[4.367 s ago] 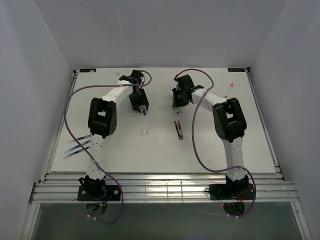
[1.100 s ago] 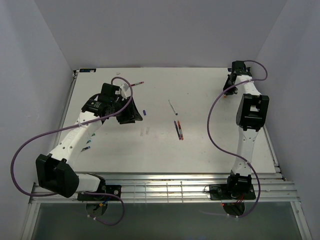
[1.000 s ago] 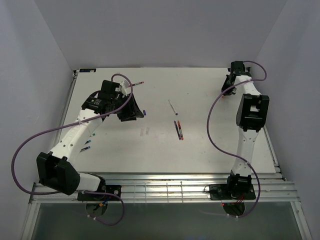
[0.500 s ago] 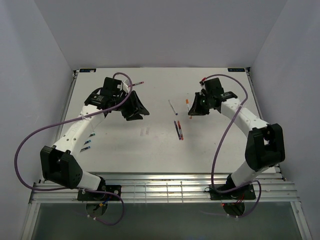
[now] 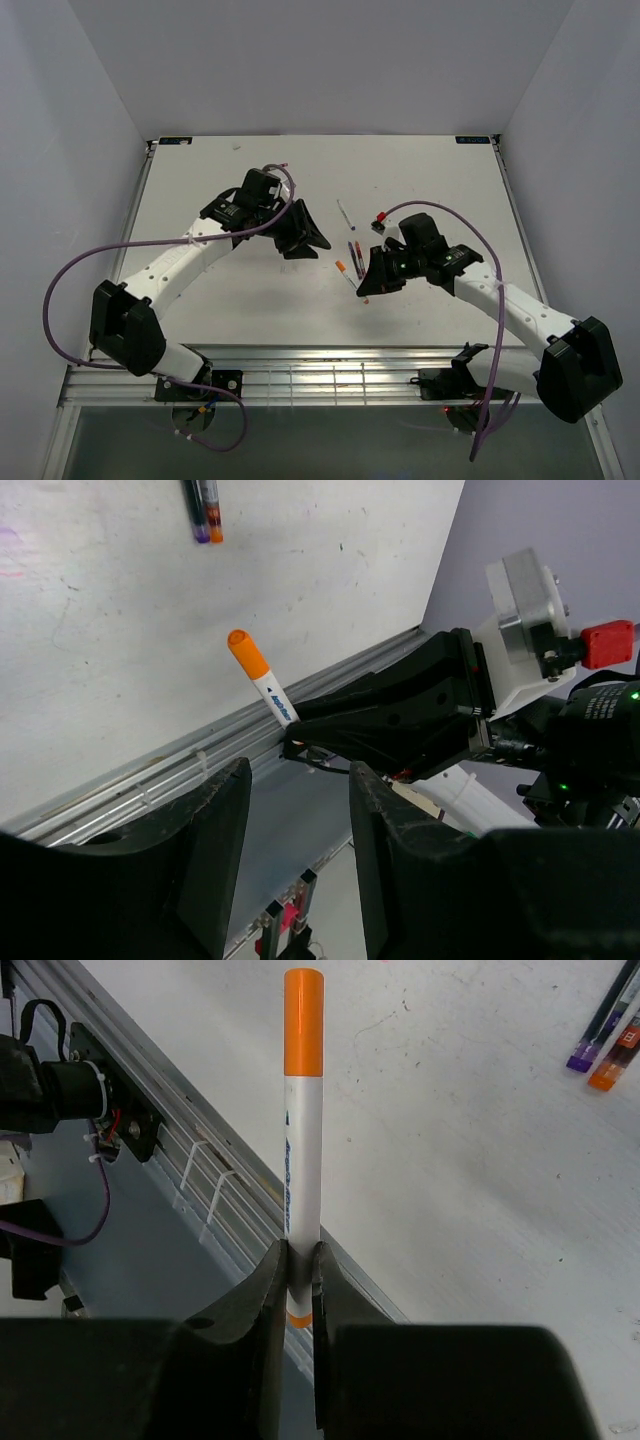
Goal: Open the pen caps
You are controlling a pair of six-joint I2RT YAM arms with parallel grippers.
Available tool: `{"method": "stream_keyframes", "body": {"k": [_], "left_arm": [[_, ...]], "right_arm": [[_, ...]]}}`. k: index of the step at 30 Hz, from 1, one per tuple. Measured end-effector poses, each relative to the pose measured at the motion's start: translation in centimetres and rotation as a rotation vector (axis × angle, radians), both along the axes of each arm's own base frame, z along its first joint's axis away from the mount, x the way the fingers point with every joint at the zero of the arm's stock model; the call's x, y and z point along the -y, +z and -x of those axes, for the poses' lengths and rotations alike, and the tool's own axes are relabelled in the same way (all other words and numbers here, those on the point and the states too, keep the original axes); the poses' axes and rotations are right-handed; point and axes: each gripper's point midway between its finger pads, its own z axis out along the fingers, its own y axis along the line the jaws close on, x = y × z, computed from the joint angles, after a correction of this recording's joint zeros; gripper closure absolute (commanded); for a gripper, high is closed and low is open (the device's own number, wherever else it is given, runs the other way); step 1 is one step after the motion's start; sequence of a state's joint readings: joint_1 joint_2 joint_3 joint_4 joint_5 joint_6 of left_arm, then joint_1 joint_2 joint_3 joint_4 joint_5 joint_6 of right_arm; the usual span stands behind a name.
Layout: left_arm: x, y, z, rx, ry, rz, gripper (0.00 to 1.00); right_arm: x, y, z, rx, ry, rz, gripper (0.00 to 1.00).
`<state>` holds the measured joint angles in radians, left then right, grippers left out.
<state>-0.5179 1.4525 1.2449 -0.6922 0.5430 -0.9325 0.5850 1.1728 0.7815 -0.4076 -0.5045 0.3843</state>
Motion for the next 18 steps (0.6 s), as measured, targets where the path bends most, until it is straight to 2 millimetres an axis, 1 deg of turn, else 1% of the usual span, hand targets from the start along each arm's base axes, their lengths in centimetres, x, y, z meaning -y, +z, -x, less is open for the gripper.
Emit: {"method": "stream_keyframes", "body": {"k": [2, 5, 8, 13, 18], "left_arm": [[0.8, -0.3, 0.8, -0.016, -0.015, 0.004, 0.46], [1.5, -0.9, 1.4, -0.038, -0.02, -0.002, 0.46], [2.2, -1.7, 1.5, -0.046, -0.026, -0.014, 0.46], [3.5, -3.3, 2.5, -0.077, -0.052, -0.053, 0.44], [4.0, -3.8, 2.9, -0.078, -0.065, -0.065, 0.43]], "right_arm": [[0.0, 0.3, 0.3, 0.003, 0.008, -0.013, 0.92], [-0.2, 0.9, 0.6, 0.015, 0.022, -0.037, 0.92], [-0.4, 1.4, 0.8, 0.024, 0.034, -0.054, 0.92], [-0.8, 2.0, 1.2, 0.027, 0.051, -0.079, 0.92], [-0.9, 2.7, 1.6, 0.033, 0.053, -0.095, 0.92]]}}
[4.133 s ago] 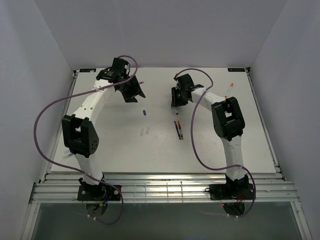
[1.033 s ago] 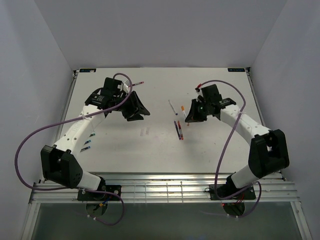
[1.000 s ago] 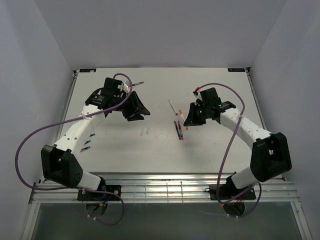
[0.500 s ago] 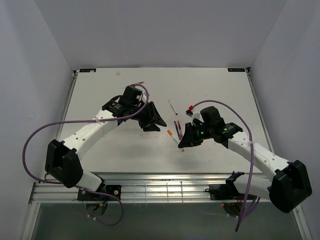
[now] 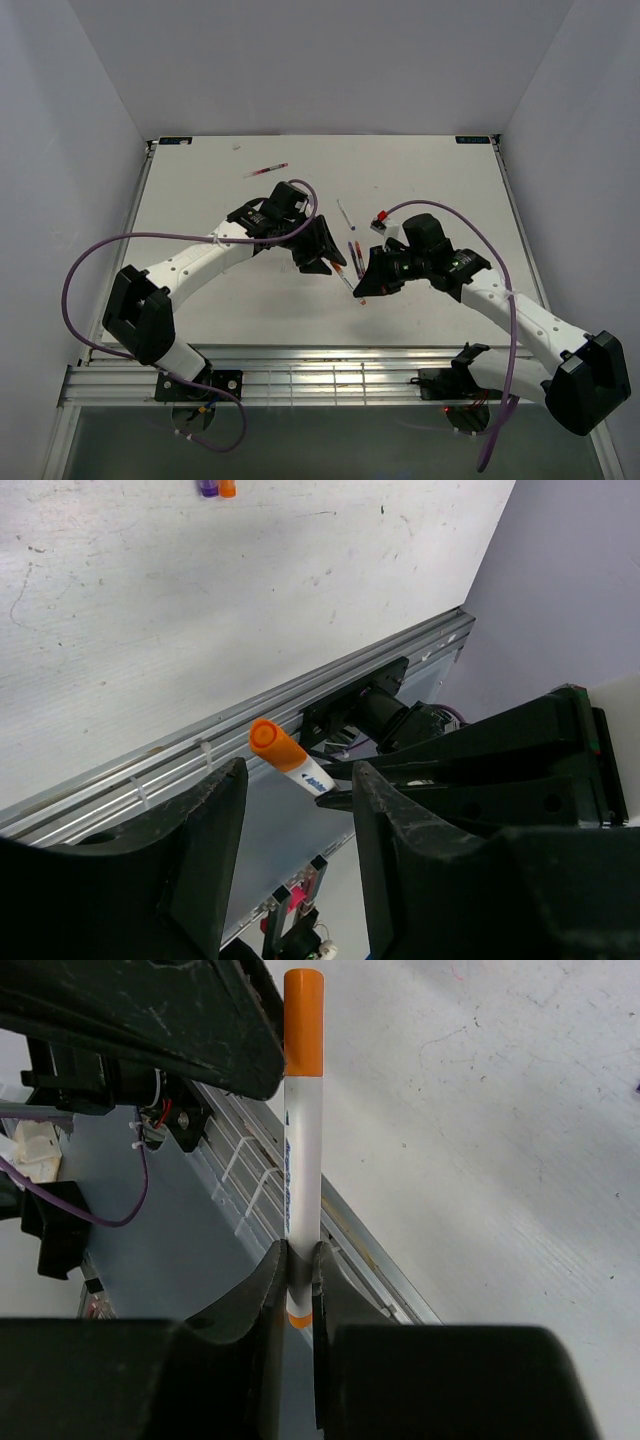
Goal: Open the pen caps
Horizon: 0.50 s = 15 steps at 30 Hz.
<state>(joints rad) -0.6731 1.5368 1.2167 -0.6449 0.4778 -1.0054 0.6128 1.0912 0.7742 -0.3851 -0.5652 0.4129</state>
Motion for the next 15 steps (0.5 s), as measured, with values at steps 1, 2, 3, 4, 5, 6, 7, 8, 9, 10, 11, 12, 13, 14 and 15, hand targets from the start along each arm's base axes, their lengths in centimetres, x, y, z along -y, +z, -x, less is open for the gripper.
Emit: {"method": "stream_keyframes", "body": {"k": [1, 2, 3, 4, 5, 6, 7, 8, 9, 10, 11, 12, 13, 14, 15], "left_arm": [[0.0, 0.0, 0.0, 0.001, 0.001, 0.0, 0.43], [0.0, 0.0, -0.1, 0.003, 0.003, -0.001, 0.44], [0.0, 0.0, -0.1, 0.005, 0.005, -0.002, 0.43], [0.0, -0.1, -0.2, 0.005, 0.006, -0.005, 0.44], [0.0, -0.1, -0.2, 0.007, 0.008, -0.007, 0.43], [0.0, -0.2, -0.3, 0.007, 0.01, -0.01, 0.43], [-0.1, -0.4, -0.4, 0.006, 0.013, -0.014, 0.43], [-0.1, -0.5, -0.4, 0.005, 0.014, -0.018, 0.44], [-0.1, -0.6, -0.4, 0.004, 0.014, -0.021, 0.44], [-0.1, -0.8, -0.5, 0.002, 0.016, -0.024, 0.44], [-0.1, -0.8, -0.5, 0.002, 0.014, -0.025, 0.44], [-0.1, -0.9, -0.5, 0.002, 0.014, -0.026, 0.44], [0.0, -1.0, -0.5, 0.001, 0.014, -0.027, 0.45], [0.0, -1.0, -0.5, 0.0, 0.013, -0.027, 0.45], [0.0, -1.0, -0.6, 0.001, 0.013, -0.027, 0.45]], "right_arm": [[0.0, 0.1, 0.1, 0.002, 0.001, -0.003, 0.92], [-0.1, 0.2, 0.2, 0.004, 0.003, -0.006, 0.92], [-0.1, 0.3, 0.2, 0.004, 0.002, -0.008, 0.92], [-0.1, 0.4, 0.3, 0.005, 0.003, -0.01, 0.92], [-0.1, 0.5, 0.4, 0.004, 0.005, -0.012, 0.92], [-0.2, 0.5, 0.4, 0.005, 0.006, -0.013, 0.92], [-0.2, 0.6, 0.5, 0.003, 0.009, -0.014, 0.92], [-0.3, 0.6, 0.6, 0.0, 0.012, -0.017, 0.92], [-0.4, 0.7, 0.8, -0.004, 0.016, -0.022, 0.92], [-0.5, 0.8, 0.9, -0.006, 0.021, -0.028, 0.92], [-0.6, 0.9, 0.9, -0.004, 0.023, -0.034, 0.92], [-0.7, 1.1, 1.0, 0.0, 0.027, -0.04, 0.92], [-0.8, 1.2, 1.0, 0.004, 0.029, -0.045, 0.92], [-0.9, 1.3, 1.0, 0.006, 0.03, -0.05, 0.92], [-1.0, 1.4, 1.0, 0.006, 0.03, -0.055, 0.92]]}}
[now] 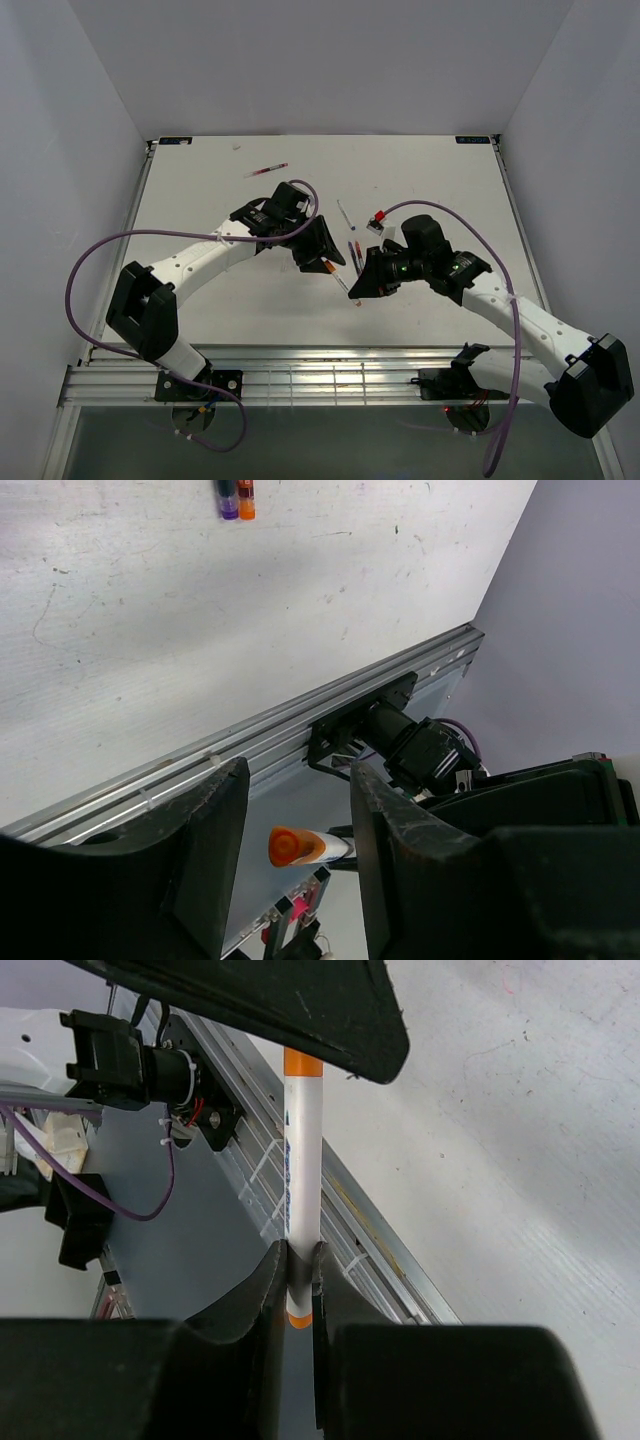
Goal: Open the pen caps
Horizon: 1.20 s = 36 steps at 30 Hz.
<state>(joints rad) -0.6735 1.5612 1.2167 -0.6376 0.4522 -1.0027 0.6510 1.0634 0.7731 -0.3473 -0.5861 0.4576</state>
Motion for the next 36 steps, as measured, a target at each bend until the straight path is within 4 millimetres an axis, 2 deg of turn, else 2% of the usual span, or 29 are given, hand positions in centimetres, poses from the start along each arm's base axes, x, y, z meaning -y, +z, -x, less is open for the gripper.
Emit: {"method": "stream_keyframes", "body": {"k": [3, 10, 14, 17, 18, 22, 25, 33, 36], "left_arm": [[0.1, 0.1, -0.1, 0.004, 0.0, 0.004, 0.48], [0.0, -0.3, 0.0, 0.006, -0.001, 0.004, 0.65], [-0.2, -0.8, 0.1, -0.002, 0.004, -0.004, 0.83], [0.0, -0.5, 0.0, 0.009, 0.003, 0.007, 0.91], [0.0, -0.5, 0.0, 0.011, 0.002, 0.007, 1.0], [0.0, -0.4, -0.1, 0.016, 0.002, 0.01, 1.0], [0.0, -0.3, 0.0, 0.02, -0.005, 0.011, 1.0], [0.0, -0.2, 0.2, 0.015, -0.015, 0.018, 1.0], [0.1, 0.1, 0.2, 0.015, -0.017, 0.02, 1.0]], "right_arm": [[-0.2, 0.2, 0.1, 0.001, 0.001, -0.009, 0.92], [-0.6, -0.3, 0.1, -0.019, -0.002, 0.006, 0.92], [-0.8, -0.8, 0.1, -0.034, -0.005, 0.02, 0.92], [-1.0, -1.1, 0.2, -0.036, -0.006, 0.029, 0.92], [-1.1, -1.1, 0.2, -0.035, -0.007, 0.029, 0.88], [-1.2, -1.1, 0.1, -0.036, -0.012, 0.03, 0.68], [-1.3, -1.4, -0.1, -0.042, -0.01, 0.038, 0.62], [-2.5, -1.9, -0.7, -0.062, 0.016, 0.054, 0.6], [-3.1, -2.0, -0.9, -0.064, 0.031, 0.054, 0.64]]}}
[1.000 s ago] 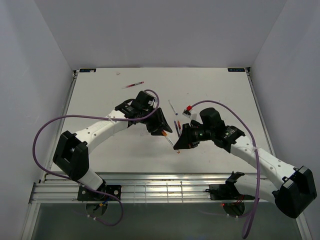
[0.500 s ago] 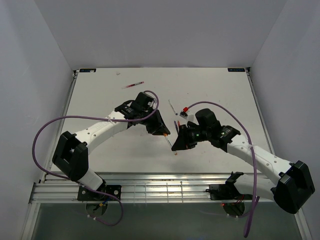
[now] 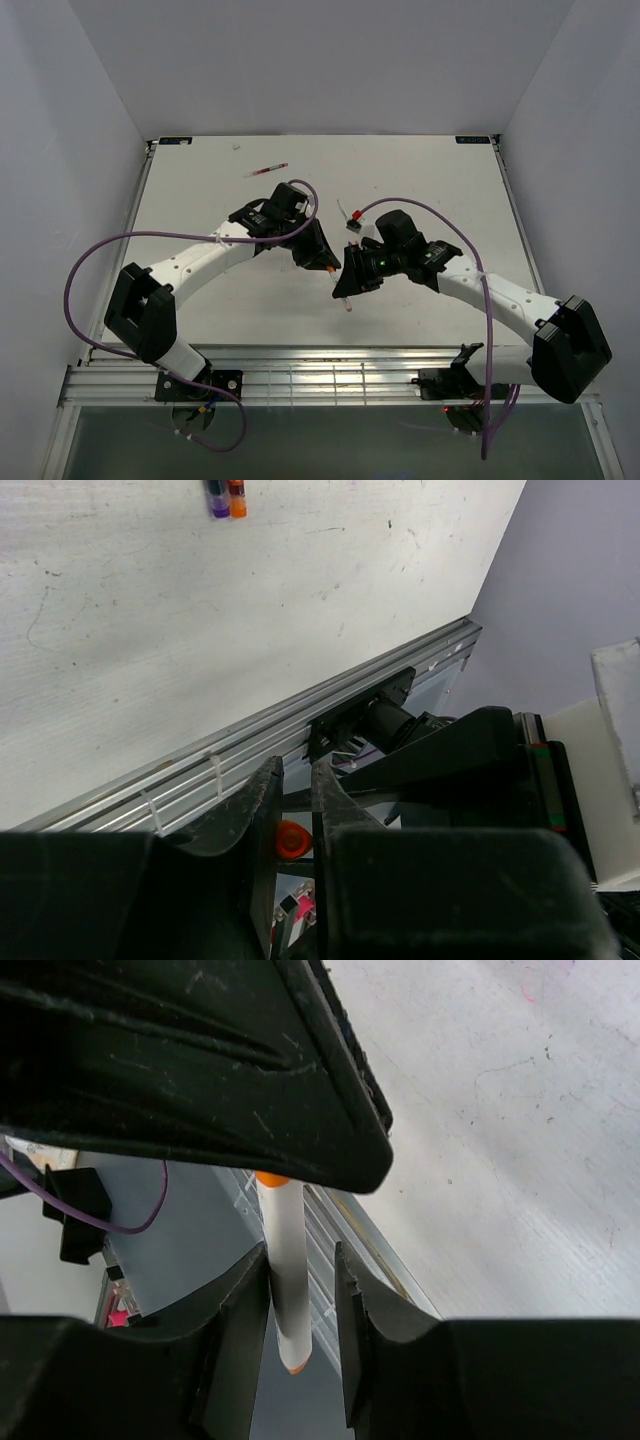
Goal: Open the pen caps
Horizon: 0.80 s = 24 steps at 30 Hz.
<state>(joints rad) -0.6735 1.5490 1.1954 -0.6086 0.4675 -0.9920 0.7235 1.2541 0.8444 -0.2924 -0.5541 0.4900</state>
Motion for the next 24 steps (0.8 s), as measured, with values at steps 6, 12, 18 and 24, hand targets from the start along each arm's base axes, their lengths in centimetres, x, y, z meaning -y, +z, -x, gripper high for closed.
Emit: {"method": "stream_keyframes", "body": {"k": [6, 12, 18, 24], "left_arm": [[-0.3, -0.1, -0.5, -0.015, 0.014, -0.008, 1.0], [-3.2, -0.5, -3.5, -0.165, 0.133, 0.048, 1.0], [-3.8, 0.7, -6.2, -0.274, 0.177, 0.126, 1.0], [-4.4, 1.7, -7.2, -0.272, 0.183, 0.167, 1.0]], "right_arm": [[-1.0, 0.0, -0.1, 0.026, 0.031, 0.028, 0.92], [-2.0, -0.3, -3.0, 0.309, -0.102, 0.344, 0.92], [-2.2, 1.8, -6.1, 0.522, -0.236, 0.418, 0.92], [-2.7, 3.1, -7.0, 0.574, -0.223, 0.388, 0.92]]}}
